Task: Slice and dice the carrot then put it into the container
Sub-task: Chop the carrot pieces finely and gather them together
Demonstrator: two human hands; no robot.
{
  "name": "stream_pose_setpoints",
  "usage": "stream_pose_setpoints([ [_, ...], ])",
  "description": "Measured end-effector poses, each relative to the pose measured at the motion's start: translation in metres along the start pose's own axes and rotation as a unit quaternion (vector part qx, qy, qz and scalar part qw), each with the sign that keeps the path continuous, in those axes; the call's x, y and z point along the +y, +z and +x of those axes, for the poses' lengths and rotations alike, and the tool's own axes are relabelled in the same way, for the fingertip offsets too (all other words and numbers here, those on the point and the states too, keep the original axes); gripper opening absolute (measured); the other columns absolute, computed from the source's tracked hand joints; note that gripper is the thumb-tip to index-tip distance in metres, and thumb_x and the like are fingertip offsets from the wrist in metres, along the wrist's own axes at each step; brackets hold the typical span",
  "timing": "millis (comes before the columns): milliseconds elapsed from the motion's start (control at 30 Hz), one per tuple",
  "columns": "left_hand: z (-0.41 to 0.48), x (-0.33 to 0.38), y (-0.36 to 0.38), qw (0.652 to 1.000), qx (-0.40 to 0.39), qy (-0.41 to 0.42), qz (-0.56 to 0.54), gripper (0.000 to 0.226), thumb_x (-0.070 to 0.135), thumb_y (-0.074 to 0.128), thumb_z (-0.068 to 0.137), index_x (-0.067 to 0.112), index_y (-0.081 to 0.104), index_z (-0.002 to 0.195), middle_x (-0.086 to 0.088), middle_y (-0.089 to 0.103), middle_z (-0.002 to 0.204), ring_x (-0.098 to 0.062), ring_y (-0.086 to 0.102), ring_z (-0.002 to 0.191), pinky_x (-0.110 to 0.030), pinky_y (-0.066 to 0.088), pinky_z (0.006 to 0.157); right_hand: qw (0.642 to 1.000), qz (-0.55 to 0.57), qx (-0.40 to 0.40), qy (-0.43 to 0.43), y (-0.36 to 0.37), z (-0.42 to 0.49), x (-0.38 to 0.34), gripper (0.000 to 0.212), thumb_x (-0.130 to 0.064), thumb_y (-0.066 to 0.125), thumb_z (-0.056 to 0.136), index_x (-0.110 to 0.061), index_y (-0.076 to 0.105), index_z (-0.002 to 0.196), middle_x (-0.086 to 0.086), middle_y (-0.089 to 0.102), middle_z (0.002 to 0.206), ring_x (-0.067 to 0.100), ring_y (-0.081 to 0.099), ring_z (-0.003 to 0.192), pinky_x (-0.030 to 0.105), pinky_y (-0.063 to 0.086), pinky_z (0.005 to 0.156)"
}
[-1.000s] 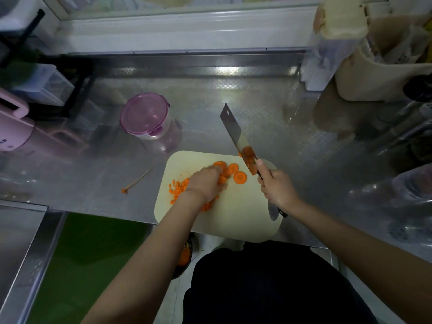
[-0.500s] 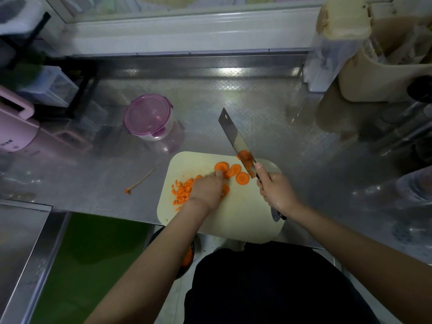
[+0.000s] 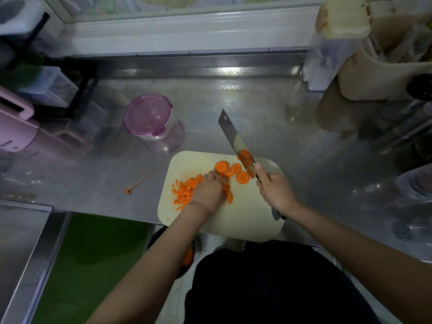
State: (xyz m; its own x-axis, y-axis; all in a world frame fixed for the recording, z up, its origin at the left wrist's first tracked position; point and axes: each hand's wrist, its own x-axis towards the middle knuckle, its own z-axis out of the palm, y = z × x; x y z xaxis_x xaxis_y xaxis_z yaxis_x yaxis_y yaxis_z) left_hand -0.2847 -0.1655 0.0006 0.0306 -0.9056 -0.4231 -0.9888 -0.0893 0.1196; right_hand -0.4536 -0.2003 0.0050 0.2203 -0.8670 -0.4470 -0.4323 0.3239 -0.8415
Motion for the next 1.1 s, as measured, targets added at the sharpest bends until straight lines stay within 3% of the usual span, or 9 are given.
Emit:
stream_pose_setpoints([
  [167,0.001,-0.007,-0.005,1.000,0.017,0.008,-0.007,0.031,0.020,0.044,0.096,0.005,0.047,0.123,-0.015,0.046,0.125,-0.029,0.042,0.116,-0.034,0.032,0.095,1.000,-0.012,0.000,0.002,-0.001,0.000,0.000,0.058,-0.052,0.035,0.096,-0.020,0.031,0.048,-0.005,0.031,0.042,0.006,0.028,0.034,0.023,0.024,0.042],
  [300,-0.001,-0.015,-0.018,0.975,0.102,-0.029,-0.194,0.021,0.015,0.054,0.091,0.005,0.055,0.110,-0.015,0.060,0.108,-0.031,0.053,0.103,-0.029,0.038,0.081,1.000,-0.013,0.005,0.004,-0.003,0.001,0.001,0.059,-0.052,0.035,0.096,-0.019,0.031,0.048,-0.004,0.032,0.042,0.007,0.029,0.035,0.025,0.025,0.045],
  [367,-0.003,-0.015,-0.024,0.964,0.075,-0.019,-0.255,0.022,0.014,0.060,0.088,0.008,0.058,0.109,-0.013,0.063,0.103,-0.029,0.056,0.099,-0.026,0.036,0.076,1.000,-0.012,0.009,0.003,-0.003,0.002,0.003,0.059,-0.053,0.036,0.096,-0.019,0.032,0.047,-0.004,0.033,0.042,0.008,0.030,0.036,0.026,0.026,0.047],
  [500,-0.004,-0.011,-0.022,0.980,-0.066,0.027,-0.188,0.040,0.019,0.071,0.080,0.013,0.055,0.116,-0.010,0.062,0.112,-0.026,0.054,0.107,-0.027,0.037,0.087,1.000,-0.001,0.012,0.003,-0.002,0.002,0.002,0.059,-0.053,0.038,0.095,-0.020,0.031,0.047,-0.003,0.032,0.042,0.009,0.030,0.036,0.025,0.026,0.046],
  [567,-0.005,-0.006,-0.017,0.982,-0.097,0.035,-0.158,0.042,0.017,0.073,0.078,0.010,0.055,0.115,-0.010,0.061,0.116,-0.026,0.053,0.112,-0.025,0.035,0.087,1.000,-0.003,0.013,0.003,-0.002,0.001,0.001,0.059,-0.053,0.038,0.095,-0.020,0.031,0.047,-0.004,0.032,0.042,0.009,0.030,0.036,0.024,0.025,0.044],
  [733,-0.007,0.002,-0.011,0.982,-0.070,-0.027,-0.171,0.062,0.015,0.073,0.076,0.005,0.038,0.126,-0.017,0.059,0.117,-0.032,0.055,0.109,-0.033,0.041,0.086,1.000,-0.007,0.010,0.003,-0.003,0.001,0.001,0.059,-0.052,0.037,0.096,-0.019,0.030,0.047,-0.004,0.031,0.042,0.011,0.030,0.037,0.025,0.025,0.044],
  [933,-0.007,0.013,-0.014,0.978,-0.036,-0.087,-0.183,0.045,0.022,0.065,0.085,0.003,0.047,0.121,-0.017,0.057,0.121,-0.031,0.053,0.112,-0.031,0.041,0.086,1.000,-0.005,0.010,0.002,-0.002,-0.001,0.002,0.059,-0.051,0.038,0.096,-0.019,0.031,0.047,-0.005,0.031,0.041,0.008,0.029,0.035,0.024,0.025,0.044],
  [1100,-0.002,0.013,-0.012,0.983,-0.058,-0.086,-0.151,0.038,0.026,0.063,0.086,0.003,0.054,0.115,-0.016,0.059,0.119,-0.030,0.055,0.111,-0.033,0.043,0.087,1.000,-0.009,0.007,0.008,0.000,-0.001,0.003,0.060,-0.054,0.037,0.095,-0.021,0.028,0.046,-0.008,0.030,0.038,0.008,0.028,0.034,0.026,0.024,0.046],
])
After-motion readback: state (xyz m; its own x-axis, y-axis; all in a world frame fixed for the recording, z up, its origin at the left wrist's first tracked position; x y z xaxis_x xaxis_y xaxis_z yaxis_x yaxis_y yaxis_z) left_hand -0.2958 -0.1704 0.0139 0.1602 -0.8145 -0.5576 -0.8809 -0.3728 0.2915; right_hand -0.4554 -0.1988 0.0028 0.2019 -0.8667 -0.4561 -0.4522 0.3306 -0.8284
